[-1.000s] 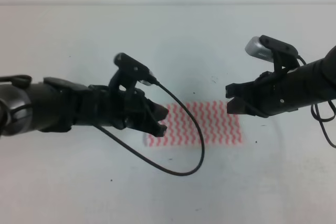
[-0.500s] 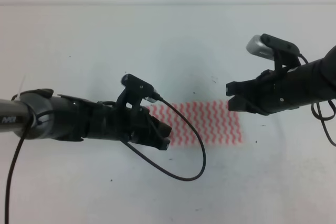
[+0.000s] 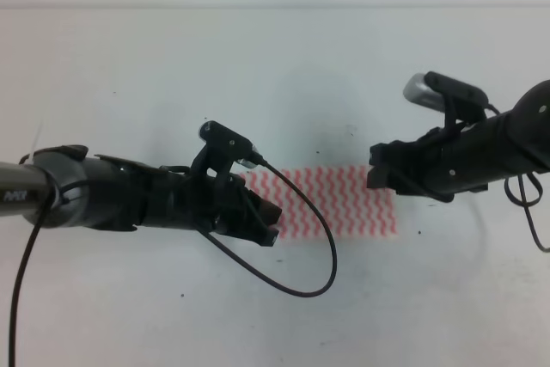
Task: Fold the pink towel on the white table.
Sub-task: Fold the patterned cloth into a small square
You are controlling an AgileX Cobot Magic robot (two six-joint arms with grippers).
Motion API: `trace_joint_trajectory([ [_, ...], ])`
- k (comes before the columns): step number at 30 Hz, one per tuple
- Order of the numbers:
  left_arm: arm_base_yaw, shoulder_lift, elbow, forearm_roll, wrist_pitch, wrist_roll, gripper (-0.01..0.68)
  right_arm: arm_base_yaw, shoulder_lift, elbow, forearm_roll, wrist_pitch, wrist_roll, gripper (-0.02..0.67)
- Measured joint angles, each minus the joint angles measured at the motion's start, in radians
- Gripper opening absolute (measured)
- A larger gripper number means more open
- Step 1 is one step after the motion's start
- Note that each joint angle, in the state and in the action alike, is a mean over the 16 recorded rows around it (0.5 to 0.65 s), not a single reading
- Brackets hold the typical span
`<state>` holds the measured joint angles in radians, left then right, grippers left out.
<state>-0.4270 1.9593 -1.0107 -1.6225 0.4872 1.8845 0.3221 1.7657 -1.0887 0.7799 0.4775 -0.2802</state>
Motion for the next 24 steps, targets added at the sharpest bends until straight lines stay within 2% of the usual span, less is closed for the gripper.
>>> trace_joint_trajectory([
  [24,0.0,0.002,0.0,0.0,0.017,0.003,0.0,0.0,0.114,-0.002,-0.01,-0.067,0.043,0.037],
])
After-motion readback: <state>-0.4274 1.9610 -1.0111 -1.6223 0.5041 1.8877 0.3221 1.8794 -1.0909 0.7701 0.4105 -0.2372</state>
